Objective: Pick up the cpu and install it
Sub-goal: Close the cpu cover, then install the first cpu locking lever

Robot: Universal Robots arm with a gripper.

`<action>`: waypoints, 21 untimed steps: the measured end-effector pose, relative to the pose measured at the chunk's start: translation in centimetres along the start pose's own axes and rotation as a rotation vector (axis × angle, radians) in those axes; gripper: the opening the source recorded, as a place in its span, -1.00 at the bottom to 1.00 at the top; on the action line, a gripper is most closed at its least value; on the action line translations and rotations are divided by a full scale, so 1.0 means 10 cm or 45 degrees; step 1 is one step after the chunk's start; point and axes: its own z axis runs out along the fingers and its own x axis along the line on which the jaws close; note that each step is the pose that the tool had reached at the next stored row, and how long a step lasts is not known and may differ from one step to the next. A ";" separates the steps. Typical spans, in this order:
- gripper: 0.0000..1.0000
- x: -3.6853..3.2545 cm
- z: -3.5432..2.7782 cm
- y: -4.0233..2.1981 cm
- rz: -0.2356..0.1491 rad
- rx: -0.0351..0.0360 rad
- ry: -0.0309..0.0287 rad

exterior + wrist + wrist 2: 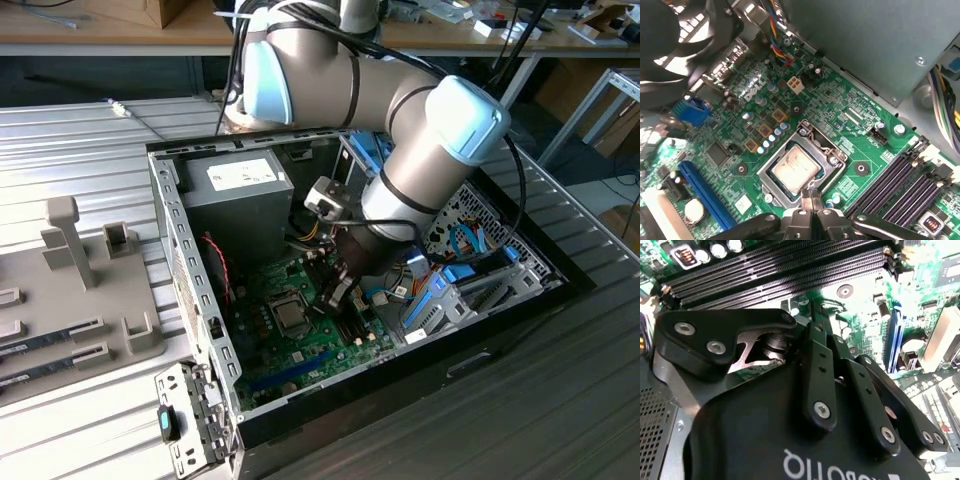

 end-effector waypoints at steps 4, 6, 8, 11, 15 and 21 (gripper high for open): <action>-0.79 0.010 -0.092 0.025 0.000 0.0005 0.0014; -0.79 0.002 -0.137 0.050 0.000 -0.0005 0.0005; -0.79 -0.004 -0.167 0.067 -0.002 -0.0041 -0.0029; -0.79 -0.009 -0.218 0.086 -0.003 -0.0083 -0.0069; -0.79 0.001 -0.339 0.116 -0.005 -0.0128 -0.0110; -0.79 0.013 -0.387 0.125 -0.009 -0.0218 -0.0176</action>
